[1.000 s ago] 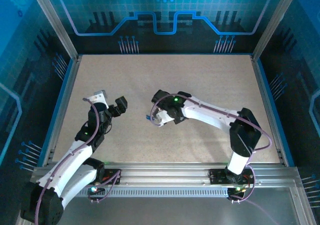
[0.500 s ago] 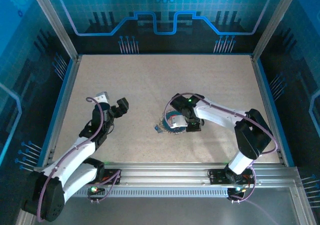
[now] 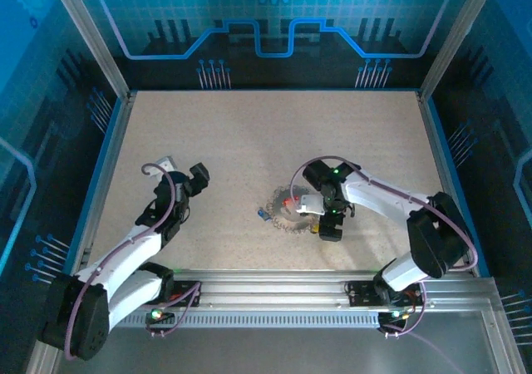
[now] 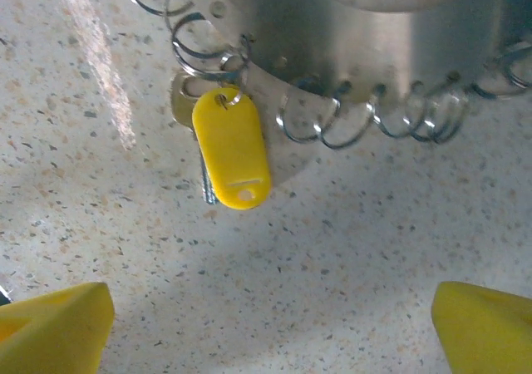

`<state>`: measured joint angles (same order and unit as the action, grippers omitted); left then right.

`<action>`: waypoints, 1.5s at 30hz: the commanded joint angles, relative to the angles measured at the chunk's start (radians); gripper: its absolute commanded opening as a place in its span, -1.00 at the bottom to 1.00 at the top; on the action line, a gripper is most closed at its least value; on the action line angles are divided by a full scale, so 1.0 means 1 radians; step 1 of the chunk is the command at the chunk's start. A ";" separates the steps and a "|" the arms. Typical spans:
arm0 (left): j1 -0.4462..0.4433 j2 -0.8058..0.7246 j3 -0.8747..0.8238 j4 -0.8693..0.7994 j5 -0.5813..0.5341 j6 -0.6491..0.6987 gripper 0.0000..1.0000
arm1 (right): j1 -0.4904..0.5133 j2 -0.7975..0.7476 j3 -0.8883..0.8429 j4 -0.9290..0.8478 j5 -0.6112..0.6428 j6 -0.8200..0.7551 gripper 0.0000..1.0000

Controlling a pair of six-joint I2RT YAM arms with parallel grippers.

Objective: Put the keys on the keyring

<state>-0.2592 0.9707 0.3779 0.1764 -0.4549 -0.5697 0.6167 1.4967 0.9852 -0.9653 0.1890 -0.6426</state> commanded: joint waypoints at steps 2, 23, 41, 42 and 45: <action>-0.016 -0.013 0.010 0.094 -0.092 0.217 0.98 | -0.057 -0.161 0.009 0.091 -0.057 0.061 1.00; -0.013 0.359 -0.045 0.593 0.142 0.695 0.98 | -0.569 -0.616 -0.687 1.417 -0.152 0.667 1.00; 0.163 0.604 -0.117 1.011 0.264 0.656 0.98 | -0.554 -0.021 -0.683 1.932 -0.115 0.638 1.00; 0.163 0.598 -0.101 0.976 0.261 0.652 0.98 | -0.545 -0.006 -0.669 1.940 -0.114 0.623 1.00; 0.188 0.588 -0.052 0.866 0.277 0.622 0.98 | -0.534 -0.002 -0.584 1.768 -0.113 0.607 1.00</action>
<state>-0.0994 1.5852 0.2790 1.1160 -0.2047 0.0940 0.0677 1.4902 0.3271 0.8246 0.0532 -0.0128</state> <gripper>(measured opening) 0.990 0.998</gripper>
